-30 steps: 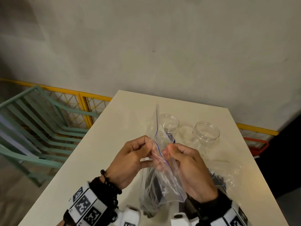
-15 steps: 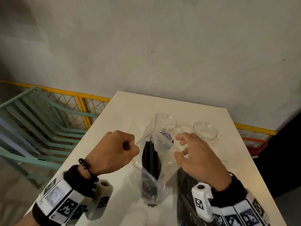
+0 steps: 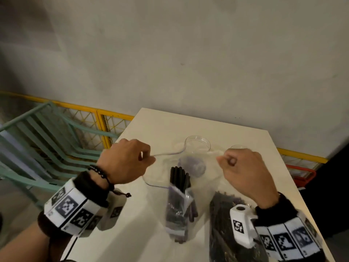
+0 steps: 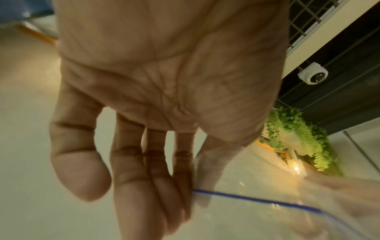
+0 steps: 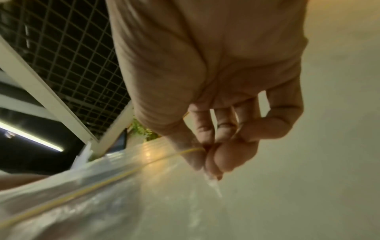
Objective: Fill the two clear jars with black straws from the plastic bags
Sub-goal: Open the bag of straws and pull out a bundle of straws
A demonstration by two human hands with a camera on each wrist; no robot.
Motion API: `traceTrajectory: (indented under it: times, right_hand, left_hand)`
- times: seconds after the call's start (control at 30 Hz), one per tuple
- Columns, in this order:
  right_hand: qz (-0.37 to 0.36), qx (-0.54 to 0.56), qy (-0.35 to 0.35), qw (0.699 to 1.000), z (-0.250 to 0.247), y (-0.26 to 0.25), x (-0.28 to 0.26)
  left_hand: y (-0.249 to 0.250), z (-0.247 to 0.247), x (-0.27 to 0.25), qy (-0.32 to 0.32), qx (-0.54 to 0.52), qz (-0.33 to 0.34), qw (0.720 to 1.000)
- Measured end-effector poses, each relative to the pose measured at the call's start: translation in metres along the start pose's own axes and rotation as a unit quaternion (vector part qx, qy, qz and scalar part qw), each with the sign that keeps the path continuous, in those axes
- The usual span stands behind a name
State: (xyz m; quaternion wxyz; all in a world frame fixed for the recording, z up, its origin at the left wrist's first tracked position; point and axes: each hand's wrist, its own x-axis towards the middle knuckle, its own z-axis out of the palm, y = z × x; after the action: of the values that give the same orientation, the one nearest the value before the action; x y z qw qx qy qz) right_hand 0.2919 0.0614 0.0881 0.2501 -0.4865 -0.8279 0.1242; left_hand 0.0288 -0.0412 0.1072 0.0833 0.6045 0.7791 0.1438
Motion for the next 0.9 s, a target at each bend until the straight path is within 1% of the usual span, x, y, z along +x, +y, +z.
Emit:
traceTrajectory:
  times: [0.07, 0.13, 0.17, 0.2, 0.23, 0.27, 0.3, 0.33, 0.37, 0.4, 0.43, 0.47, 0.5, 0.53, 0.57, 0.6, 0.63, 0.67, 0.7, 0.73, 0.77, 0.8, 0.83, 0.87, 0.9]
  right_hand:
    - [0.048, -0.026, 0.01, 0.998, -0.012, 0.017, 0.004]
    - [0.062, -0.036, 0.008, 0.997, -0.017, 0.021, 0.004]
    - [0.044, -0.03, 0.028, 0.998, -0.019, 0.017, 0.0]
    - [0.0, -0.005, 0.061, 0.998, -0.021, 0.011, -0.006]
    - [-0.061, 0.025, 0.079, 0.995, -0.026, 0.0, -0.014]
    - [-0.127, 0.049, 0.059, 0.989, -0.03, -0.013, -0.022]
    - [-0.176, 0.06, -0.009, 0.982, -0.035, -0.027, -0.03]
    - [-0.196, 0.048, -0.109, 0.973, -0.036, -0.037, -0.036]
    - [-0.202, 0.016, -0.203, 0.958, -0.034, -0.044, -0.04]
    - [-0.209, -0.027, -0.269, 0.94, -0.028, -0.043, -0.043]
    - [-0.225, -0.066, -0.295, 0.926, -0.022, -0.04, -0.044]
    - [-0.247, -0.088, -0.286, 0.922, -0.015, -0.035, -0.044]
    - [-0.262, -0.093, -0.264, 0.924, -0.011, -0.032, -0.044]
    - [-0.263, -0.087, -0.239, 0.931, -0.009, -0.028, -0.043]
    - [-0.256, -0.069, -0.221, 0.939, -0.008, -0.026, -0.042]
    - [-0.25, -0.045, -0.213, 0.944, -0.008, -0.025, -0.04]
    - [-0.248, -0.031, -0.208, 0.946, -0.009, -0.024, -0.038]
    - [-0.245, -0.025, -0.205, 0.947, -0.01, -0.024, -0.035]
    - [-0.24, -0.018, -0.204, 0.949, -0.011, -0.021, -0.033]
    - [-0.233, -0.013, -0.21, 0.949, -0.013, -0.017, -0.031]
    - [-0.223, -0.01, -0.217, 0.95, -0.016, -0.012, -0.03]
    - [-0.21, -0.003, -0.22, 0.953, -0.019, -0.006, -0.029]
    - [-0.198, 0.008, -0.211, 0.957, -0.022, 0.0, -0.027]
    - [-0.193, 0.017, -0.189, 0.963, -0.025, 0.004, -0.025]
    - [-0.194, 0.024, -0.149, 0.969, -0.027, 0.006, -0.024]
  left_hand:
    - [-0.009, -0.01, 0.002, -0.001, 0.0, -0.007, 1.0]
    - [-0.007, -0.012, 0.004, -0.012, -0.007, 0.002, 1.0]
    - [-0.004, -0.011, 0.005, -0.018, -0.018, 0.003, 1.0]
    - [-0.002, -0.008, 0.008, -0.019, -0.033, 0.006, 0.999]
    - [0.0, -0.006, 0.01, -0.017, -0.044, 0.01, 0.999]
    - [0.002, -0.005, 0.012, -0.02, -0.048, 0.013, 0.999]
    - [0.004, -0.005, 0.014, -0.025, -0.048, 0.017, 0.998]
    - [0.004, -0.004, 0.016, -0.028, -0.05, 0.024, 0.998]
    - [0.006, -0.004, 0.017, -0.029, -0.051, 0.027, 0.998]
    - [0.007, -0.005, 0.018, -0.032, -0.045, 0.027, 0.998]
    - [0.007, -0.006, 0.019, -0.033, -0.035, 0.024, 0.999]
    - [0.006, -0.008, 0.021, -0.024, -0.021, 0.017, 0.999]
    - [0.005, -0.01, 0.02, -0.005, -0.003, 0.013, 1.0]
    - [0.005, -0.011, 0.017, 0.023, 0.012, 0.031, 0.999]
    - [0.007, -0.011, 0.012, 0.051, 0.006, 0.086, 0.995]
    - [0.01, -0.011, 0.007, 0.057, -0.026, 0.174, 0.983]
    - [0.015, -0.01, 0.0, 0.028, -0.065, 0.271, 0.96]
    - [0.021, -0.008, -0.007, -0.029, -0.087, 0.343, 0.935]
    - [0.023, -0.006, -0.012, -0.089, -0.071, 0.377, 0.919]
    - [0.023, -0.005, -0.013, -0.132, -0.035, 0.38, 0.915]
    - [0.019, -0.004, -0.011, -0.152, 0.002, 0.371, 0.916]
    - [0.014, -0.005, -0.009, -0.15, 0.021, 0.361, 0.92]
    - [0.01, -0.009, -0.007, -0.137, 0.014, 0.351, 0.926]
    - [0.008, -0.014, -0.005, -0.122, -0.001, 0.338, 0.933]
    - [0.008, -0.017, -0.002, -0.107, -0.011, 0.33, 0.938]
